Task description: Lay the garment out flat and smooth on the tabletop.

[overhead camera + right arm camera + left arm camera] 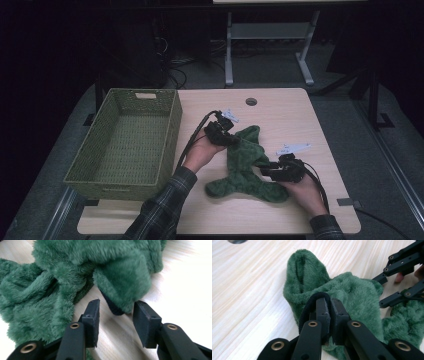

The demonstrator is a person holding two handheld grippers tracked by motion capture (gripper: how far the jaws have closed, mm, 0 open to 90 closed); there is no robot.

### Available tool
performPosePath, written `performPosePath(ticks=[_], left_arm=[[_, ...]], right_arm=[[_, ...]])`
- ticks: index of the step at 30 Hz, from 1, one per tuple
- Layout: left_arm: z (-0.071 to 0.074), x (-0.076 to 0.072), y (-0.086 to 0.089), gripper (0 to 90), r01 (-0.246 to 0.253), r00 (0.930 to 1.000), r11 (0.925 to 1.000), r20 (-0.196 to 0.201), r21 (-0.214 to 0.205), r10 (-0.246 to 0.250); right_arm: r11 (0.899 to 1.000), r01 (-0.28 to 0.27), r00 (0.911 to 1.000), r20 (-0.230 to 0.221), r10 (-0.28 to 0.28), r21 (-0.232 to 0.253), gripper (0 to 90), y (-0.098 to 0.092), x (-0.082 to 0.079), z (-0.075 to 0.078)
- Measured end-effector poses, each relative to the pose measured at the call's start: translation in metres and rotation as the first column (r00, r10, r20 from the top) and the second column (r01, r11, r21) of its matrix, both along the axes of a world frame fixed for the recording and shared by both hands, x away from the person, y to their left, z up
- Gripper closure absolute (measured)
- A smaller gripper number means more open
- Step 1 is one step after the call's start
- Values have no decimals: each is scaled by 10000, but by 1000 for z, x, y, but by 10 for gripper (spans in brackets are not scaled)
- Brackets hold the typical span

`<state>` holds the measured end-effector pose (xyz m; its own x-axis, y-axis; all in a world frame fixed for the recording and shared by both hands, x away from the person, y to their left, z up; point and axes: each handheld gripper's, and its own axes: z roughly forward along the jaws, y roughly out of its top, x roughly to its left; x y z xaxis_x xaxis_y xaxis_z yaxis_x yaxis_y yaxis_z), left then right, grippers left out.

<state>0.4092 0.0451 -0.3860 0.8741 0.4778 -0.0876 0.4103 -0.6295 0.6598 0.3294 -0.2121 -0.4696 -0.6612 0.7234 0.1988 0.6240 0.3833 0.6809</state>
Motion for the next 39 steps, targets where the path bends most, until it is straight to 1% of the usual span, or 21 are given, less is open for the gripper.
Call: performPosePath(ticks=[2, 3, 7, 9, 10, 11, 14, 15, 16, 17, 18, 20, 22, 24, 25, 28, 30, 32, 33, 37, 39], left_arm=[[1, -1, 5, 861, 12, 10000, 10000, 43, 12, -12], [0, -2, 6, 861, -98, 10000, 9999, 11, -115, 98], [1, -3, 9, 861, -66, 10000, 9999, 35, -85, 66], [1, -4, 11, 861, -112, 9999, 9998, 41, -134, 112], [1, -4, 12, 861, -157, 9999, 9997, 44, -182, 158], [2, -5, 13, 861, -187, 9998, 9996, 75, -213, 189], [4, -7, 19, 861, -237, 9996, 9994, 126, -236, 240], [5, -8, 20, 861, -340, 9993, 9989, 130, -330, 345], [5, -8, 22, 862, -291, 9995, 9993, 140, -237, 295], [5, -9, 23, 861, -427, 9990, 9984, 102, -369, 431], [5, -9, 25, 862, -349, 9993, 9991, 113, -236, 352], [4, -12, 28, 862, -405, 9991, 9988, 90, -257, 407], [1, -14, 31, 862, -512, 9987, 9979, 20, -389, 513], [-3, -17, 34, 862, -522, 9986, 9976, -62, -455, 519], [-6, -19, 35, 862, -508, 9987, 9978, -95, -415, 504], [-17, -23, 37, 862, -588, 9979, 9977, -275, -335, 579], [-26, -23, 38, 862, -617, 9971, 9980, -449, -93, 612], [-36, -23, 39, 862, -736, 9953, 9973, -627, 56, 738], [-41, -23, 39, 862, -720, 9951, 9970, -656, 275, 736], [-58, -24, 39, 861, -862, 9918, 9947, -897, 565, 910], [-63, -24, 39, 861, -854, 9917, 9938, -904, 710, 917]], right_arm=[[10000, 0, 10000, 21, 0, -17, 628, 1, 1, -1], [10000, 44, 10000, 72, -44, 2, 644, 1, 2, -1], [9995, 189, 9995, 239, -195, 243, 747, 1, 4, 0], [9995, 235, 9991, 339, -242, 190, 797, 0, 5, 1], [9995, 297, 9993, 240, -299, 93, 812, 0, 5, 3], [9995, 296, 9988, 380, -298, 62, 822, -1, 6, 6], [9991, 386, 9971, 642, -398, 199, 838, -5, 8, 16], [9993, 361, 9975, 610, -366, 106, 838, -6, 11, 18], [9993, 322, 9968, 735, -307, -199, 839, -8, 12, 22], [9991, 381, 9960, 822, -363, -203, 840, -9, 13, 25], [9992, 314, 9958, 867, -293, -238, 842, -11, 15, 30], [9990, 351, 9944, 1010, -322, -274, 846, -15, 17, 40], [9988, 234, 9924, 1217, -179, -440, 850, -19, 18, 53], [9988, 170, 9910, 1336, -107, -464, 853, -21, 17, 64], [9985, 124, 9889, 1482, -43, -536, 853, -21, 16, 71], [9987, -71, 9866, 1624, 154, -513, 853, -20, 12, 84], [9973, -243, 9880, 1508, 347, -698, 853, -17, 12, 83], [9940, -311, 9908, 1277, 445, -1049, 852, -12, 14, 73], [9927, -291, 9933, 1079, 419, -1174, 852, -10, 15, 66], [9912, -399, 9985, 314, 442, -1265, 851, -7, 20, 38], [9916, -387, 9992, 26, 394, -1234, 852, -6, 22, 26]])
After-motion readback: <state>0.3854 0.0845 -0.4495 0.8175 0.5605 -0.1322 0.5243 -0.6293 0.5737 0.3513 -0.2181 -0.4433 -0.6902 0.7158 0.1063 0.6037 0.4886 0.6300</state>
